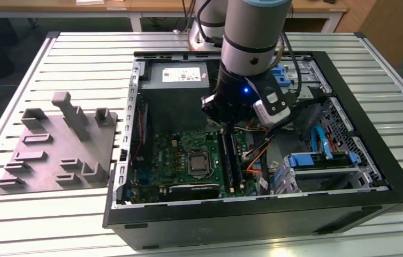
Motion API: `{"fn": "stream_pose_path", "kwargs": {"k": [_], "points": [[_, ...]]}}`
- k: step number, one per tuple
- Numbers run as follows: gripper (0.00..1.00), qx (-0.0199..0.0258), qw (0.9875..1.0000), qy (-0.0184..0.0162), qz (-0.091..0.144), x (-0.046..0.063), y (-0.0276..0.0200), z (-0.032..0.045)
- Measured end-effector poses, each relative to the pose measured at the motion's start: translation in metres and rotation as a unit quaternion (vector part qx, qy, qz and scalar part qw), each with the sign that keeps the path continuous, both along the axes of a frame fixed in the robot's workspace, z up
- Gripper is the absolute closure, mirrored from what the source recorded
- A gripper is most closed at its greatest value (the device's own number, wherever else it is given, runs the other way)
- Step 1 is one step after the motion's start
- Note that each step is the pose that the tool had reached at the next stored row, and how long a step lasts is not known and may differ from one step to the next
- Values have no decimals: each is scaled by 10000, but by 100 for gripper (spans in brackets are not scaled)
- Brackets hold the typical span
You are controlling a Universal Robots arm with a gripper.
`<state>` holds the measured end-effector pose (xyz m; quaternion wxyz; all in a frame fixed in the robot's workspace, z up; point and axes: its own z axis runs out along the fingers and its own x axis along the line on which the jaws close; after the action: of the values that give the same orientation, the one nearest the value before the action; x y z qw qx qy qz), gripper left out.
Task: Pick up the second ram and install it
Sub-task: 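Press down the second ram until it locks into place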
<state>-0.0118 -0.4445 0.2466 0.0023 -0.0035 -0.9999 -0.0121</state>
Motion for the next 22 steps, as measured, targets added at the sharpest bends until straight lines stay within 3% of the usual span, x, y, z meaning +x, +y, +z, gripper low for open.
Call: {"fn": "stream_pose_path", "kwargs": {"k": [13,22], "points": [[89,1,10000,0,13,-29,55,-234],[89,0,10000,0,25,-30,55,-288]]}}
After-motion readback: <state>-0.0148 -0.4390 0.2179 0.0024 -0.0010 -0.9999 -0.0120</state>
